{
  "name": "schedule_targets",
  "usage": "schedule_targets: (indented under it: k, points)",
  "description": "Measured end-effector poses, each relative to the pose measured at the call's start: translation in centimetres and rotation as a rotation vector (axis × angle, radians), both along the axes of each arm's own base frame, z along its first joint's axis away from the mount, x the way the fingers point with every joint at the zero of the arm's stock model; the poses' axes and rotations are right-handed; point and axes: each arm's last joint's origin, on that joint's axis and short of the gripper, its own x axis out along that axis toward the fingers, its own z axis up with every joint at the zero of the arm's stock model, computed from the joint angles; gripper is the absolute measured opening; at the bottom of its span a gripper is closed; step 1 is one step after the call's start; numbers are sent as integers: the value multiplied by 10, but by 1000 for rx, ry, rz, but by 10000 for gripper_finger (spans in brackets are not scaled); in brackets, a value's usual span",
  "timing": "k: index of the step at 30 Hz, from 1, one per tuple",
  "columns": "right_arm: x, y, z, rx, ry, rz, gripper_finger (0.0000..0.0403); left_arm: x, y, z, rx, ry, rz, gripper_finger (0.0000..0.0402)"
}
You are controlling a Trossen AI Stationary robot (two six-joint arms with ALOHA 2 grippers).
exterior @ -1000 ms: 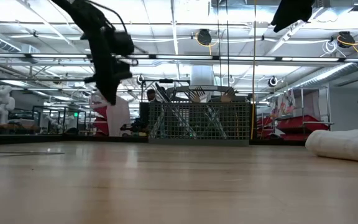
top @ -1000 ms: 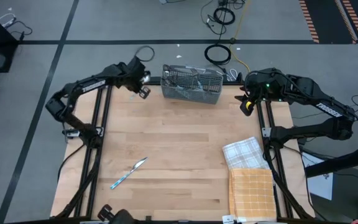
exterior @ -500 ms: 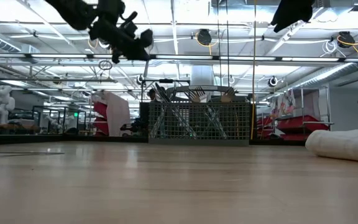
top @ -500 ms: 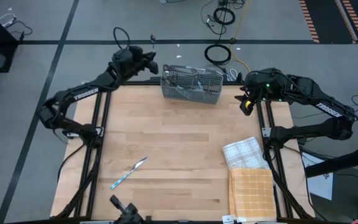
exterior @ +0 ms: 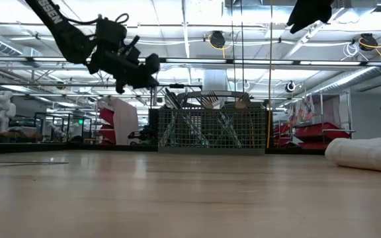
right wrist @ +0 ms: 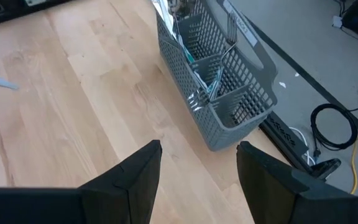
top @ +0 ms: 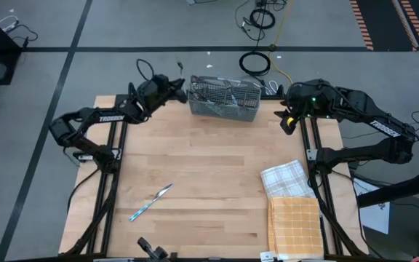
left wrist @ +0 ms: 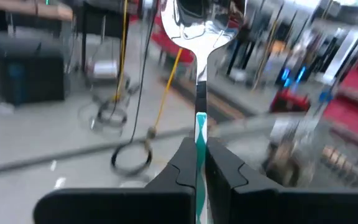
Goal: Sort silverware
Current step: Put the blue spoon into the gray silverware basket
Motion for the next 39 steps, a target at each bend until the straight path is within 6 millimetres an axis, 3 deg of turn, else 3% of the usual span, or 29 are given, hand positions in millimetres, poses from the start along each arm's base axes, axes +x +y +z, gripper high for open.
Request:
schedule_targets:
  k: [10, 24, 33, 39]
  points:
    - [1, -1, 2, -8, -23, 0, 199, 19, -11, -10, 38, -41, -64, 12]
    - [1, 0, 1, -4, -21, -1, 199, 32, -5, -34, 31, -41, -49, 12]
    - [1, 0, 1, 4, -23, -3, 199, 32, -6, -35, 63, 9, -89, 101]
    - [1, 0, 1, 4, -22, -4, 199, 34, -8, -35, 93, 40, -114, 116]
